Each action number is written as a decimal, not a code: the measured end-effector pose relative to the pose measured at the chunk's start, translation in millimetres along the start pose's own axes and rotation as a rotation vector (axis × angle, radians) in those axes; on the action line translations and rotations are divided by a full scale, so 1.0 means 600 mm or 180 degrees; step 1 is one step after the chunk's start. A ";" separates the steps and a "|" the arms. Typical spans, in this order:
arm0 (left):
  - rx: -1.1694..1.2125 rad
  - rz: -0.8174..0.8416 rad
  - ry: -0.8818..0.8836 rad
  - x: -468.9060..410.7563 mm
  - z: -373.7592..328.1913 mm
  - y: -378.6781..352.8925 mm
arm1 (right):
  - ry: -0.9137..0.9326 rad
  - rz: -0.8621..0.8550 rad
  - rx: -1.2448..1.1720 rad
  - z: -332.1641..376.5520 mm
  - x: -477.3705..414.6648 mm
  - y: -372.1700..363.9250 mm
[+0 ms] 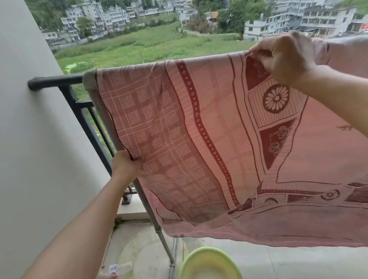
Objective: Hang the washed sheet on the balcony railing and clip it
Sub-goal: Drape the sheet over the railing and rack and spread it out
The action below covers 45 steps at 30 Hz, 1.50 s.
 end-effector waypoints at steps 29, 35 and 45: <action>0.0242 -0.0339 0.0426 -0.045 0.056 0.117 | -0.0056 0.2276 0.0040 0.092 0.148 -0.059; 0.1195 0.1187 -0.0104 0.014 0.010 0.108 | -0.0519 0.0454 0.0400 0.049 -0.045 0.017; 0.1523 0.0495 0.0146 -0.029 0.046 0.169 | -0.1248 0.0900 0.0079 0.008 -0.048 -0.046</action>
Point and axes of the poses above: each hand's wrist, its own x-axis away from the middle knuckle, its own y-axis out of the back of the hand, z = x × y, the point moved 3 cm from there along -x, towards the middle knuckle, and after that the axes turned 13 degrees about -x, right-handed, at the moved point
